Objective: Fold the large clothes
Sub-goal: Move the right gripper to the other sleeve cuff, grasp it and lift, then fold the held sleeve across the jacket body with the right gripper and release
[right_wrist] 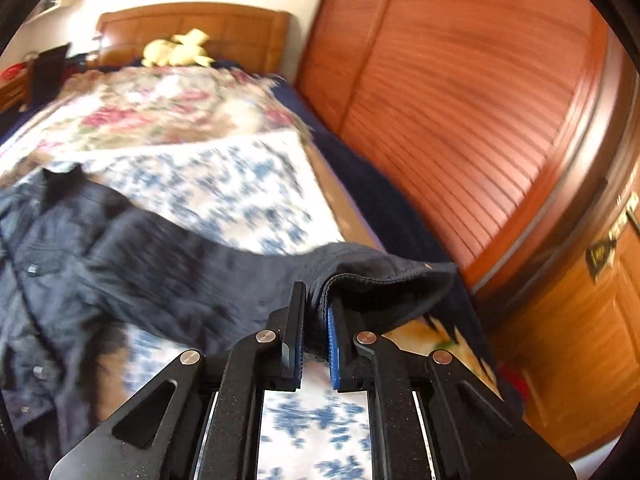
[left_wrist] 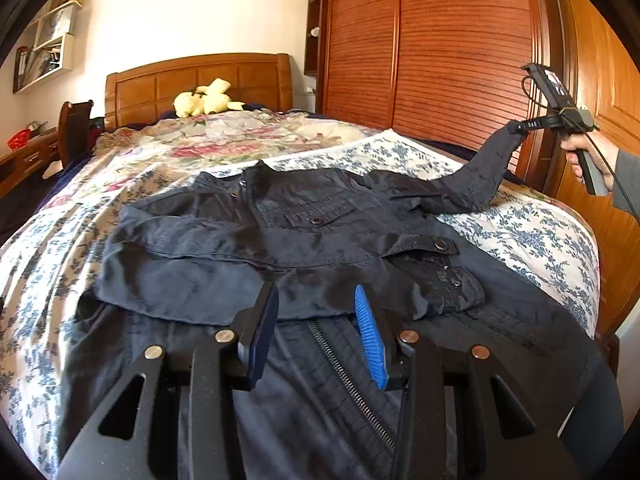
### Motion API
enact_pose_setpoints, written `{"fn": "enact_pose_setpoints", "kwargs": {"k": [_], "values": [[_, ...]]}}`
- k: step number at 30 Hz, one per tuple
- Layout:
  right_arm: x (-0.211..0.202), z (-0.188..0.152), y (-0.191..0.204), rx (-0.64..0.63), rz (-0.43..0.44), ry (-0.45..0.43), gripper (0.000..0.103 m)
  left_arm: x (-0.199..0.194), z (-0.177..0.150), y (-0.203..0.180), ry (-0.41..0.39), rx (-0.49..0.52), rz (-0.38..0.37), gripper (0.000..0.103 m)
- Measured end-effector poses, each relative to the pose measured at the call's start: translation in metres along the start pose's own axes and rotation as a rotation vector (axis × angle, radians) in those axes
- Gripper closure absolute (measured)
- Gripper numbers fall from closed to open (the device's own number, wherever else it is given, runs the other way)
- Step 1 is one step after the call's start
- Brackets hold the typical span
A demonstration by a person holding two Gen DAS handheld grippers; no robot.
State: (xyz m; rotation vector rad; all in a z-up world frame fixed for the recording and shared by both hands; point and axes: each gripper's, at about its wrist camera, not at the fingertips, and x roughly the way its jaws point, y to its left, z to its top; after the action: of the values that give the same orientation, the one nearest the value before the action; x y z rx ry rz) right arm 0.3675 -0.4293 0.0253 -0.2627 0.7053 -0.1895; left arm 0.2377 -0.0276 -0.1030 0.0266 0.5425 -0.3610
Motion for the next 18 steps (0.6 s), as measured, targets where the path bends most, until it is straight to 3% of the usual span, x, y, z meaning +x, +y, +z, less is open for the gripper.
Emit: {"fn": "enact_pose_setpoints", "kwargs": {"k": [9,18], "values": [[-0.060,0.049,0.096,-0.132,0.138,-0.130,0.099,-0.034,-0.002,0.030,-0.046,-0.044,0.043,0.064],[-0.127,0.066,0.194,-0.258,0.307,-0.285,0.103,-0.050,-0.010,0.051,-0.052,-0.062,0.090,0.064]]}}
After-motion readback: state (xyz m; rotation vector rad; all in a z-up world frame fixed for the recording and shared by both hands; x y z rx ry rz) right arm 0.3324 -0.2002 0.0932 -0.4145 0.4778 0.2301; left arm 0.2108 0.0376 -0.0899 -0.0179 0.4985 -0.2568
